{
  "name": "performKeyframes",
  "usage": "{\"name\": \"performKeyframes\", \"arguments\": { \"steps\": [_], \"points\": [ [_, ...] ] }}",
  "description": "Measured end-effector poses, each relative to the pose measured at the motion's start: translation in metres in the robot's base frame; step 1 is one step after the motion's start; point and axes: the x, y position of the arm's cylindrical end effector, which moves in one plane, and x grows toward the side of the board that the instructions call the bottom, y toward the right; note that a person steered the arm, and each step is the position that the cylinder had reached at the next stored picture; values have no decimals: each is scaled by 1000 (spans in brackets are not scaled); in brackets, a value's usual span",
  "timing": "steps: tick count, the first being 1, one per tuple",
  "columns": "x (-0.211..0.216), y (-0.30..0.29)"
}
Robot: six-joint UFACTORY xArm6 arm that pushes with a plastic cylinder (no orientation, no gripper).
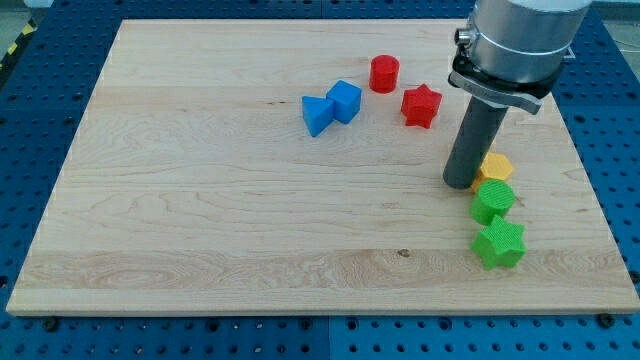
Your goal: Slightly push the red star towards the top side
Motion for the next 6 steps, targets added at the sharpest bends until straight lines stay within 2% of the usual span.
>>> {"name": "performKeyframes", "arguments": {
  "steps": [2, 3, 5, 6],
  "points": [
    [-15, -47],
    [-48, -49],
    [-97, -14],
    [-95, 12]
  ]
}}
